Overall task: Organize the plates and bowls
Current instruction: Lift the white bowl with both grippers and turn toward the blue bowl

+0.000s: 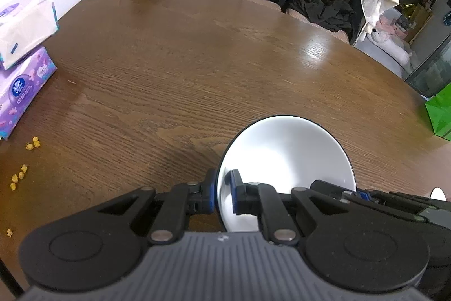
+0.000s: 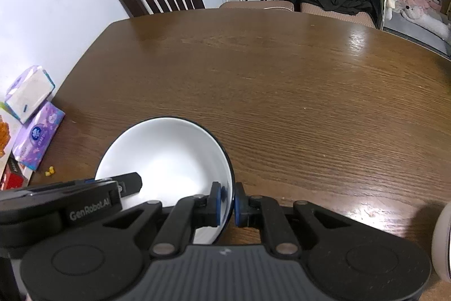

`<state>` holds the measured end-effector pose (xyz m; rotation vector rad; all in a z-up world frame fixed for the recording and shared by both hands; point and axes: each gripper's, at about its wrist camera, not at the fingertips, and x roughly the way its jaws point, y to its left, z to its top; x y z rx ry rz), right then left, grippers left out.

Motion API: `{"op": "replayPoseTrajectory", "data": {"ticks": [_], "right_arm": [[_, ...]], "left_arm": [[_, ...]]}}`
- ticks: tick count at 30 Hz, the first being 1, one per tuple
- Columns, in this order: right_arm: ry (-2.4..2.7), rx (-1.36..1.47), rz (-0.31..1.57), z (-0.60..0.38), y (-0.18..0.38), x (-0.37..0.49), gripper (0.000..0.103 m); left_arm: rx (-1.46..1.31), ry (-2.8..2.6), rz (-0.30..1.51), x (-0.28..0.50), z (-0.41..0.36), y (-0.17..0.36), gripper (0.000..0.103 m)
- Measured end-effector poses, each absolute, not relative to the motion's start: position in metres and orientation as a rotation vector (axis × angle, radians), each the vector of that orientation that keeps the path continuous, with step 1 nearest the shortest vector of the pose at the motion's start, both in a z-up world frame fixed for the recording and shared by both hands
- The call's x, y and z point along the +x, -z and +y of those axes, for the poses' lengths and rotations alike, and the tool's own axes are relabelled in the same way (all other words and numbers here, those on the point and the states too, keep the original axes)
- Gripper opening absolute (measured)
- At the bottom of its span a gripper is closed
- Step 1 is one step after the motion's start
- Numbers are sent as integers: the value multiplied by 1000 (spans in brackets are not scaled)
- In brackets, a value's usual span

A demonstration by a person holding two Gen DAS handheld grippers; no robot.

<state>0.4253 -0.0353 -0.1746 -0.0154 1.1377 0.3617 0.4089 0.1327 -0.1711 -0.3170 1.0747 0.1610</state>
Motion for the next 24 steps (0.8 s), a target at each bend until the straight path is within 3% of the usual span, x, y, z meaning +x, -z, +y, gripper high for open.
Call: {"op": "replayPoseTrajectory", "data": {"ticks": [24], "right_arm": [[-320,40,1078,-75,135,374,9]], "left_arm": [[-254,-94,1019,366,88,129,11]]}}
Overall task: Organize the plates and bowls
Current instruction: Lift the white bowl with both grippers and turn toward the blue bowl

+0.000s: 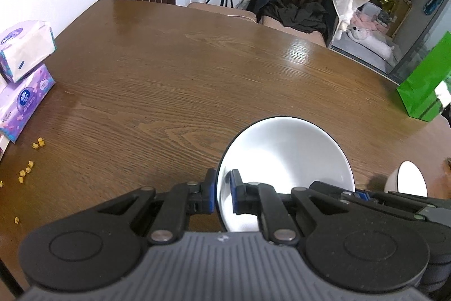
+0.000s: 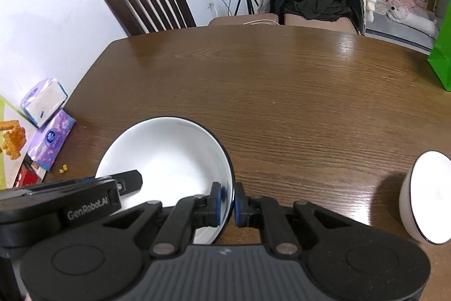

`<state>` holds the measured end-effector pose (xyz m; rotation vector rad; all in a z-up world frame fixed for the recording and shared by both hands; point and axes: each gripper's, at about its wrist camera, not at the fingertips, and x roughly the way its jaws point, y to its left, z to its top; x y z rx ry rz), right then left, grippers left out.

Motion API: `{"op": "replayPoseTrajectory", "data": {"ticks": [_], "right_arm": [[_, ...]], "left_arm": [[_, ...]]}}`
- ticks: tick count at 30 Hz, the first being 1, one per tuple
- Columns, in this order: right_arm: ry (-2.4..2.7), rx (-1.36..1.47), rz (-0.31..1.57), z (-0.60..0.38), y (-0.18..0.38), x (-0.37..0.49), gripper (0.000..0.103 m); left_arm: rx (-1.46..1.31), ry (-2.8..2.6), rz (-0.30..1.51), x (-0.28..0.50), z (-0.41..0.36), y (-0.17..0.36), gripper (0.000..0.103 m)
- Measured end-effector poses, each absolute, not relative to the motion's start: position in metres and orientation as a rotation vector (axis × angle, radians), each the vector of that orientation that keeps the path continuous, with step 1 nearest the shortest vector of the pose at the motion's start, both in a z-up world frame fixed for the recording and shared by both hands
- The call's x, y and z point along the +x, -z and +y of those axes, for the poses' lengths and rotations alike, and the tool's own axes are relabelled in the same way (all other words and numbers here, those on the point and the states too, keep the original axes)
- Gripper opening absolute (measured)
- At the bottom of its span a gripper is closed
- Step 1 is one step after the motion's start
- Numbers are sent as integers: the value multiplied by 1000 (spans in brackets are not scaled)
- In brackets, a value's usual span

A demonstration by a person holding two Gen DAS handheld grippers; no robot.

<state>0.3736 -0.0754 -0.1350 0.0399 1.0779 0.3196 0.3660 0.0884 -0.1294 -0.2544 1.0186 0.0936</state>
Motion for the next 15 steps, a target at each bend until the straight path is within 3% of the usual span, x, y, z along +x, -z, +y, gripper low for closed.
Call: {"op": "replayPoseTrajectory", "data": {"ticks": [15], "right_arm": [[-280,74,1053,-114,120,334,9]], "left_arm": [[-223,-47,1005,335,52,115,11]]}}
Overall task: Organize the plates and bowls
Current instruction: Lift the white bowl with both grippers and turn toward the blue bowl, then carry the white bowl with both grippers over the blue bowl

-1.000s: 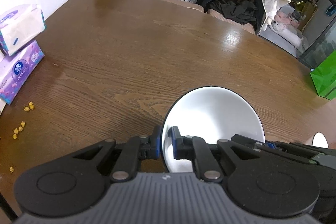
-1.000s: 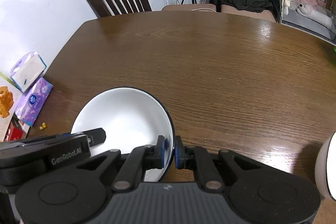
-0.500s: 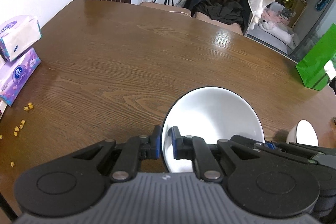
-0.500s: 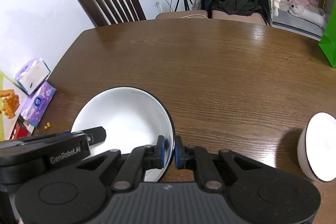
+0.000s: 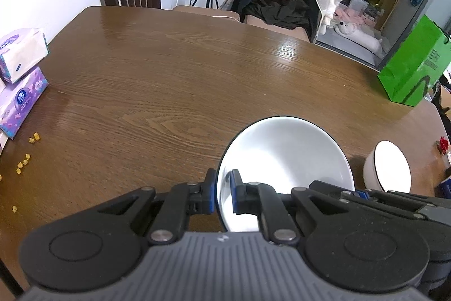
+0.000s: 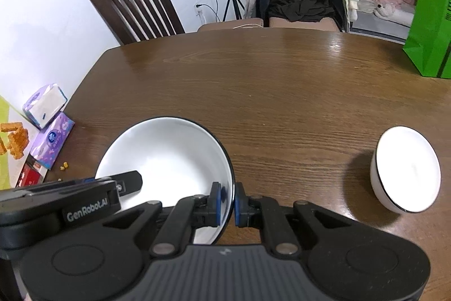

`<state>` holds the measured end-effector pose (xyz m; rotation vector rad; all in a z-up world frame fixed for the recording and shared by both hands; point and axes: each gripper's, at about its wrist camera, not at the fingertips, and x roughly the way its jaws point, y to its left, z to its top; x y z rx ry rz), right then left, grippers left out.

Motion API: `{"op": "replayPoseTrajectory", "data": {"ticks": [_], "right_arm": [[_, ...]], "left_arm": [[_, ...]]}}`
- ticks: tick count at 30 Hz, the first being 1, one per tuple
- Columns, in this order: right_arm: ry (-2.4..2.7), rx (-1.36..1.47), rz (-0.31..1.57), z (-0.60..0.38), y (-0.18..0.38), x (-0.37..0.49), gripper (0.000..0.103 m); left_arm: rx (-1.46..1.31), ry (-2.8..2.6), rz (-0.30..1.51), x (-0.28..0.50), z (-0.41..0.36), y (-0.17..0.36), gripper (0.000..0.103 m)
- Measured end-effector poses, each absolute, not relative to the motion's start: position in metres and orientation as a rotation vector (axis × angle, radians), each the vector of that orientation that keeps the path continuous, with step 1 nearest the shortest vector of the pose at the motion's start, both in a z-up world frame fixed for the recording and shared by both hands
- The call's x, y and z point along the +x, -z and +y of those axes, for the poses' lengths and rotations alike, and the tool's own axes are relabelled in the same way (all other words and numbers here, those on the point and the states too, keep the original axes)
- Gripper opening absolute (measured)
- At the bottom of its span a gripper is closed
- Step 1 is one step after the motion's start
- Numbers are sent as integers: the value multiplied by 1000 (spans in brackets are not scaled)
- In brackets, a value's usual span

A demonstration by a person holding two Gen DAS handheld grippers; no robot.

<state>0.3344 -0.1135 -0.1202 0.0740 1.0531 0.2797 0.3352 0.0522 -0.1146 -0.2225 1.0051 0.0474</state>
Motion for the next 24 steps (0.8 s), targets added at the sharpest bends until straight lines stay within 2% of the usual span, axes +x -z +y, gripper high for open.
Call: {"op": "replayPoseTrajectory", "data": {"ticks": [24], "right_arm": [[-231,102,1031,-164,104,275,9]], "left_arm": [[-186,20,989,279,10,100,11]]}}
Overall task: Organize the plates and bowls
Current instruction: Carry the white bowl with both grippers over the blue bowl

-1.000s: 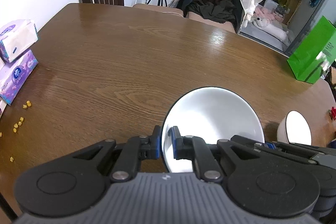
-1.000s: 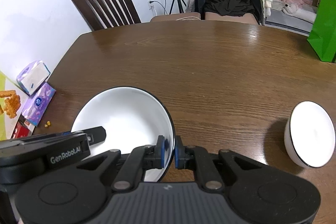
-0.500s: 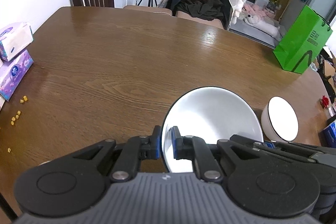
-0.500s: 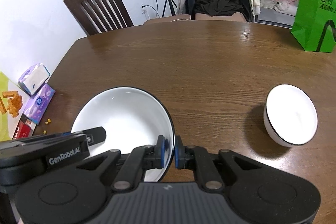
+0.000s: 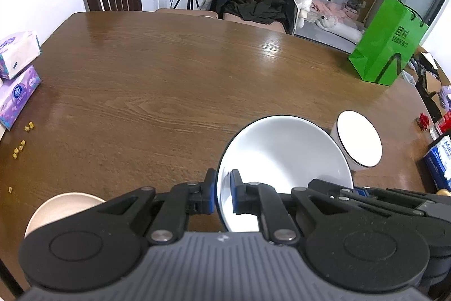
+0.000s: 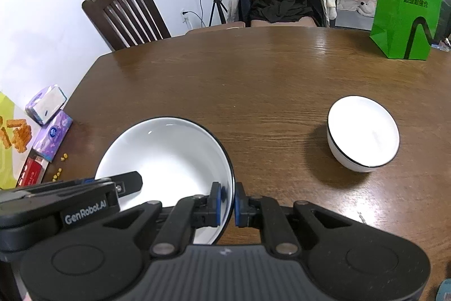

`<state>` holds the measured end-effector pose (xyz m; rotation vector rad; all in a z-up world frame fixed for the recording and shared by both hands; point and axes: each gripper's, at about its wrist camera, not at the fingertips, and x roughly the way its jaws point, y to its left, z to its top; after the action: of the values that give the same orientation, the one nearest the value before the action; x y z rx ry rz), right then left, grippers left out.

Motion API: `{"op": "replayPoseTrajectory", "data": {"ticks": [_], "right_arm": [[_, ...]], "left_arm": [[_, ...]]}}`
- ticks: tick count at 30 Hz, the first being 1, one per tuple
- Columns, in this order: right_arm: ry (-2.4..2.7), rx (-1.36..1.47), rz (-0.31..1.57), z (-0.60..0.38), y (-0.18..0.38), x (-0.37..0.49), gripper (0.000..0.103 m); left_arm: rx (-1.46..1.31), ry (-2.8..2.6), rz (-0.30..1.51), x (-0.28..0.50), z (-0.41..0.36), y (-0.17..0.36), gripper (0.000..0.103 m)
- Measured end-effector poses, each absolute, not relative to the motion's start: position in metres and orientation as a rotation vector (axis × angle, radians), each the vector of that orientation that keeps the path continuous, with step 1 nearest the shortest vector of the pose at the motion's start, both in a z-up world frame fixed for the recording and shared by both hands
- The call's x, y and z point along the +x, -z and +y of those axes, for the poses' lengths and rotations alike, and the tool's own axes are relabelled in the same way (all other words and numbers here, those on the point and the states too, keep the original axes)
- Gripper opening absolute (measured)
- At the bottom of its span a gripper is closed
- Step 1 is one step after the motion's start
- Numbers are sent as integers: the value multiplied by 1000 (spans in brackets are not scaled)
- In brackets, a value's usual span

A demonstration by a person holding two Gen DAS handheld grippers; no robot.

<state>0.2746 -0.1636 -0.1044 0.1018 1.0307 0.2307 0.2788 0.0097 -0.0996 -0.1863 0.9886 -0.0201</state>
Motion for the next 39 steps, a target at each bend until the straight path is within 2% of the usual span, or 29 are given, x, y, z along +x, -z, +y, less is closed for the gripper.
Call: {"op": "replayPoseTrajectory", "data": {"ticks": [39], "right_arm": [[-116,176,962,-242,80,167,9]], "left_arm": [[-102,159,940,189,-71,72,11]]}}
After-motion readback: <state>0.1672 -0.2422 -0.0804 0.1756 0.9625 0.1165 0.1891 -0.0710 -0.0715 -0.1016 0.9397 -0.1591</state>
